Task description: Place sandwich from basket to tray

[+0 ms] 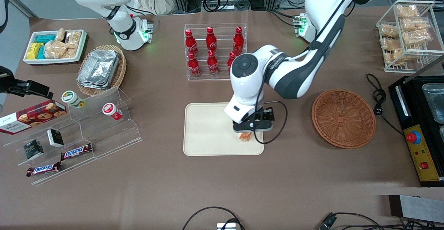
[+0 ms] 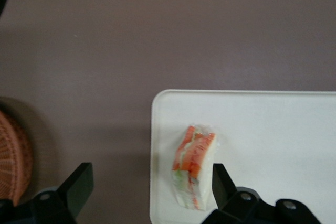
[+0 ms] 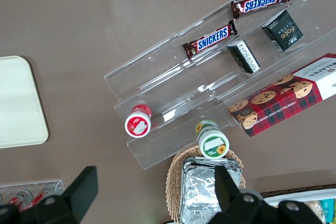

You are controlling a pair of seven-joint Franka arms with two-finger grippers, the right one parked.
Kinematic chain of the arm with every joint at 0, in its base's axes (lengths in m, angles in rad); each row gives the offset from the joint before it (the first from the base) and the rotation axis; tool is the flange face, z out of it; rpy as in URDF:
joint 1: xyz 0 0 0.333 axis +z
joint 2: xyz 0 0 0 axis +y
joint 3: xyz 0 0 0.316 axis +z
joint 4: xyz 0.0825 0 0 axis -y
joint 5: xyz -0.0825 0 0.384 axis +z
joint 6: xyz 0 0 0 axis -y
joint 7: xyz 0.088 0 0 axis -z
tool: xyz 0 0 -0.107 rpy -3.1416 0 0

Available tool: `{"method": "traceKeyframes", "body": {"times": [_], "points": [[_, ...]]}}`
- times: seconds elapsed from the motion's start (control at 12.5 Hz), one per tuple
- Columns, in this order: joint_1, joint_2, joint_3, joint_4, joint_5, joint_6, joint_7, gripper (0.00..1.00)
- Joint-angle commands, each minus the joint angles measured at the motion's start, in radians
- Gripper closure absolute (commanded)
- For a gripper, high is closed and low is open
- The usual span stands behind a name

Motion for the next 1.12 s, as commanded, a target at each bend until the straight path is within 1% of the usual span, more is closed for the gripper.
{"method": "traceKeyframes", "body": {"times": [0.0,0.32,0.56,0.64,0.8,1.04], "points": [[0.07,-0.073,0.001,0.012,-0.042,-0.064,-0.005,0.0],[0.145,-0.112,0.001,0.066,-0.047,-0.167,0.012,0.0],[0.227,-0.139,0.001,0.065,-0.052,-0.239,0.13,0.0],[0.254,-0.152,0.001,0.063,-0.068,-0.251,0.179,0.0],[0.344,-0.216,0.004,0.026,-0.137,-0.26,0.321,0.0],[0.472,-0.34,0.021,-0.096,-0.219,-0.253,0.529,0.0]]}}
